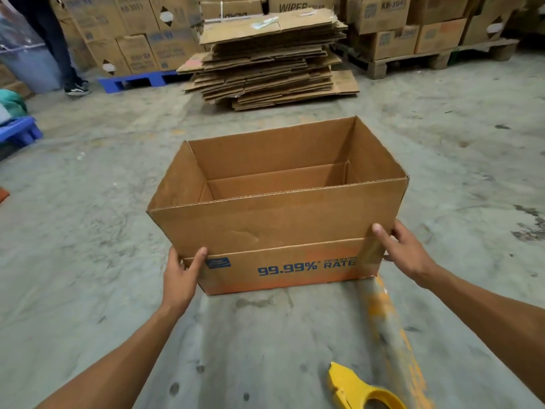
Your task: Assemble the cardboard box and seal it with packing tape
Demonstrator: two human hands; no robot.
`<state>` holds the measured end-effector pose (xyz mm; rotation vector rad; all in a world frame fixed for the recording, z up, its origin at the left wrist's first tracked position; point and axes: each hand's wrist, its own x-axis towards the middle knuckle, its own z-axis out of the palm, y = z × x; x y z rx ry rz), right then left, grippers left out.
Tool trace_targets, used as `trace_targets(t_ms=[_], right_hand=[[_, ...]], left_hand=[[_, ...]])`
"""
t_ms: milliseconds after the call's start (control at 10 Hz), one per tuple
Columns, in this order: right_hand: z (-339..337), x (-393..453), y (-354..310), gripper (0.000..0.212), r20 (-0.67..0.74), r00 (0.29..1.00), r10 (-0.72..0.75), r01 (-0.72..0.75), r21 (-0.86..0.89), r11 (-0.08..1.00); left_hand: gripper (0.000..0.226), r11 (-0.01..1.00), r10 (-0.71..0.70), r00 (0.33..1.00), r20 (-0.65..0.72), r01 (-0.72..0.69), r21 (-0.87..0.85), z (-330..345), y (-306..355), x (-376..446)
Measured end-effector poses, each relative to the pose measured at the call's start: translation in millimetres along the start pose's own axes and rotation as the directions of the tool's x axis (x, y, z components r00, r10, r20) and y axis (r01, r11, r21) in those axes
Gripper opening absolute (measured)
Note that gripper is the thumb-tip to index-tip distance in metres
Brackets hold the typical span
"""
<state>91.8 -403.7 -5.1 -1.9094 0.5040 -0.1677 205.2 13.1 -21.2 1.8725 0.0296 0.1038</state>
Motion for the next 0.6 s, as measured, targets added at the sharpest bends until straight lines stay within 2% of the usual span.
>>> trace_targets(t_ms=[200,300,400,500,600], right_hand=[[0,6,-2,0.067,0.025,0.999,0.033,-0.032,-0.035,0.999],[-1,6,0,0.074,0.062,0.995,0.084,-0.081,-0.038,0.996],[6,0,-1,0.077,0.083,0.980,0.182,-0.183,0.005,0.983],[24,-14,2,0.073,0.027,0.944,0.328,-0.329,0.066,0.942],[51,-26,7,0.069,0.086,0.892,0.444,-0.449,0.065,0.891]], left_hand=[[0.049,0.998,-0.049,0.997,0.051,0.051,-0.047,-1,3,1],[0.047,0.996,-0.073,0.995,0.065,0.076,-0.042,-1,-2,-3],[0.052,0.995,-0.081,0.996,0.041,0.083,-0.049,2,-1,-11],[0.056,0.990,-0.102,0.995,-0.015,0.100,-0.098,7,0,-25],[0.059,0.968,-0.251,0.961,-0.118,0.247,-0.046,28,-9,-40]])
